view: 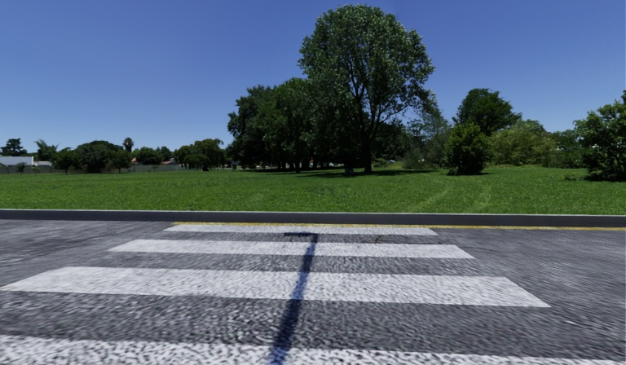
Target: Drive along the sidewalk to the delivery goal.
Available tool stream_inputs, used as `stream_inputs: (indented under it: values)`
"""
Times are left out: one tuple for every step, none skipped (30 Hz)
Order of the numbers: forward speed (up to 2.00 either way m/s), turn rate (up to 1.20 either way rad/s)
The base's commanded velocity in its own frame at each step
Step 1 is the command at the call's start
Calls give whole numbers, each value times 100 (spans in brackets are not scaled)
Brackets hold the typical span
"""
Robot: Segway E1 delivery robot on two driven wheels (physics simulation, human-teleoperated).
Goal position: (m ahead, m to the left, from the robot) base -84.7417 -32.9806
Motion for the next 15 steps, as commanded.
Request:
stream_inputs:
  values:
    - [0,0]
    - [0,0]
    - [0,0]
    - [0,0]
    - [0,0]
    - [0,0]
    - [0,0]
    - [0,0]
    - [0,0]
    - [0,0]
    - [0,0]
    - [0,0]
    - [0,0]
    - [0,0]
    - [0,0]
